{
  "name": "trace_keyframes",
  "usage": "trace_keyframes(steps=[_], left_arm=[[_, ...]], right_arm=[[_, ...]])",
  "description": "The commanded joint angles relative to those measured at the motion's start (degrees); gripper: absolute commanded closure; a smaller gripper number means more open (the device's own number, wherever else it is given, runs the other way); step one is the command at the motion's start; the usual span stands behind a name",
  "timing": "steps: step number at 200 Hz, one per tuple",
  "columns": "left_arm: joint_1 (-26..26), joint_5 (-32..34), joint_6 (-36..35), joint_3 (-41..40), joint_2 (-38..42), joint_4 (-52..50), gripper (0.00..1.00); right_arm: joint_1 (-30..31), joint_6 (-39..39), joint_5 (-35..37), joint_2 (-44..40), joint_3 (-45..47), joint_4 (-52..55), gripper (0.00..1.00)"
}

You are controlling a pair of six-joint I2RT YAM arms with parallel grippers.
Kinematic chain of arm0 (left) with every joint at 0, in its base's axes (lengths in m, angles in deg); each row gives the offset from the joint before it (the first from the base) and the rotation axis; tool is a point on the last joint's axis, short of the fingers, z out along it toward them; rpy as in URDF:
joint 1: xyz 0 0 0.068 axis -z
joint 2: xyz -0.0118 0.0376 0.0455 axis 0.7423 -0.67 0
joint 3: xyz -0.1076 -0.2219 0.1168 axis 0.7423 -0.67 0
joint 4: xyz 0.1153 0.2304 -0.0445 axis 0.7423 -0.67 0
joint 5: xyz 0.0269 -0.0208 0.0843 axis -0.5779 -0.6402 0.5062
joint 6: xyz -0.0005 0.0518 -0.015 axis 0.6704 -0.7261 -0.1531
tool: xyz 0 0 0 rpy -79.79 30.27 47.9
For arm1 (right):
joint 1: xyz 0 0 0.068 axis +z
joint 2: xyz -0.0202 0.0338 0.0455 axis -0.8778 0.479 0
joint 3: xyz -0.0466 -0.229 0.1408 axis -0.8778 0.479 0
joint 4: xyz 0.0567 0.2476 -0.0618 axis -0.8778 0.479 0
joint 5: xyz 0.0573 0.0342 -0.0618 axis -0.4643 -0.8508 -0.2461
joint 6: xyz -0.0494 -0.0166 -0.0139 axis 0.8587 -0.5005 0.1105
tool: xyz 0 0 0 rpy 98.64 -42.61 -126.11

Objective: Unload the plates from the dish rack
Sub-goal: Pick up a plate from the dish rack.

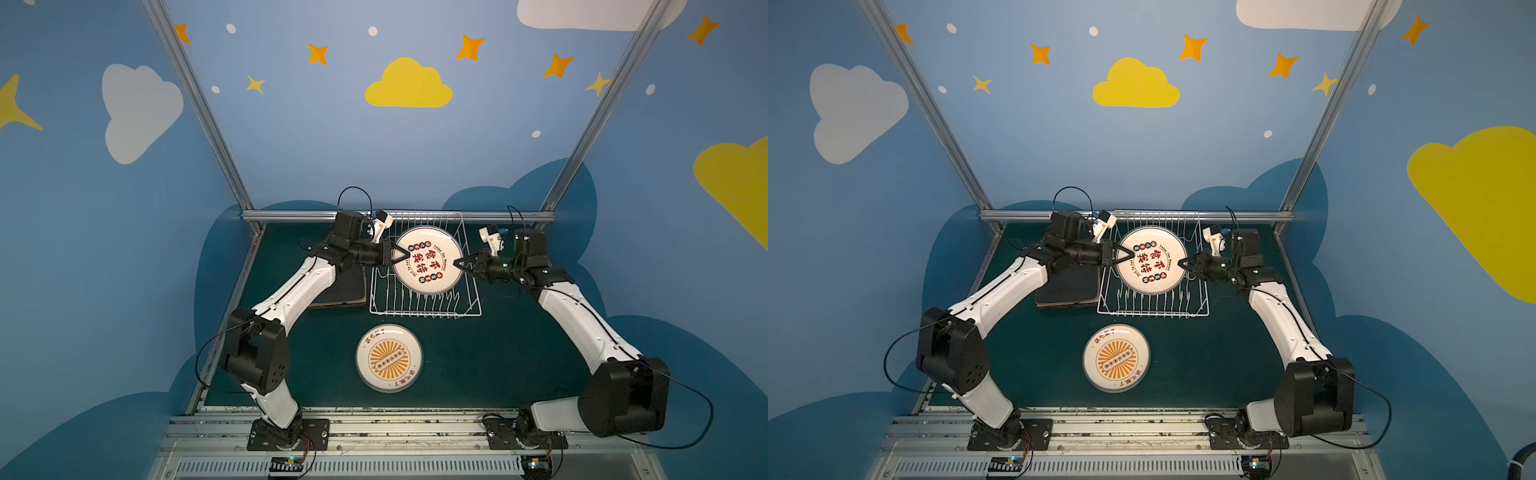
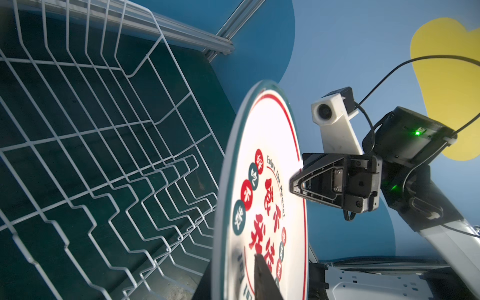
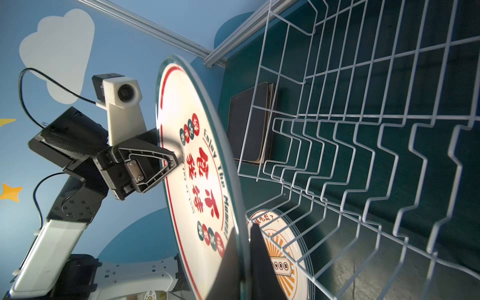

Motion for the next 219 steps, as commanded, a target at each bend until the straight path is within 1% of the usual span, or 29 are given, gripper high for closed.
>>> trace_keyframes(steps=[1,14,28,35,44,59,67,73,85,112,124,135,141,153,180,219], left_arm=[[0.0,-0.1,-0.8,2.2,-0.8,-0.9,0.90],[0.0,0.2,-0.8,2.4,-0.7,-1.4,0.97],[0.0,0.8,-0.5,2.5,-0.5,-1.7,0.97],[0.0,1.0,-0.4,2.6,-0.5,-1.9,0.97],[0.0,1.2,0.1,2.9,-0.4,-2.2,0.97],[0.0,0.9,0.8,3.3,0.0,-2.2,0.97],[0.0,0.9,1.1,3.3,0.3,-1.9,0.97],[-0.1,0.9,1.4,3.3,0.7,-1.7,0.97],[-0.1,1.0,2.0,3.4,1.1,-1.6,0.97],[-0.2,0.9,3.0,3.3,2.7,-1.7,0.97],[-0.4,0.9,3.4,3.1,3.5,-2.2,0.97],[-0.6,1.0,3.6,3.2,4.2,-3.3,0.97],[-0.7,1.1,3.6,3.1,4.7,-4.1,0.97],[-0.7,1.4,3.6,2.3,6.2,-5.0,0.97],[-1.2,2.1,3.8,-0.1,10.0,-7.9,0.97],[-1.6,5.0,3.0,-4.7,17.4,-14.7,0.97]], right_arm=[[0.2,0.7,-2.0,0.1,-0.8,-1.6,1.00],[0.2,0.6,-2.0,0.2,-0.8,-1.5,1.00],[0.2,0.6,-1.9,0.2,-1.1,-1.0,1.00],[0.2,0.5,-1.6,0.2,-1.2,-0.8,0.94],[0.2,0.5,-0.9,-0.1,-1.2,-0.6,0.82],[0.2,0.9,0.1,-0.5,-1.1,-0.6,0.74],[0.1,1.2,0.7,-0.8,-1.3,0.0,0.67],[0.1,1.7,1.3,-1.2,-1.5,0.7,0.59],[0.0,2.4,2.4,-1.8,-1.8,1.9,0.55],[-0.1,3.7,3.7,-3.2,-2.0,3.0,0.41],[-0.2,4.9,3.6,-3.8,-2.1,3.6,0.32],[-0.2,6.5,3.4,-4.4,-2.1,4.4,0.19],[-0.1,7.8,3.4,-4.9,-2.2,5.0,0.16],[-0.2,10.9,4.1,-5.7,-2.4,6.7,0.13],[-0.2,19.1,4.6,-8.5,-2.9,10.3,0.13],[0.0,26.3,5.2,-13.6,1.4,7.1,0.13]])
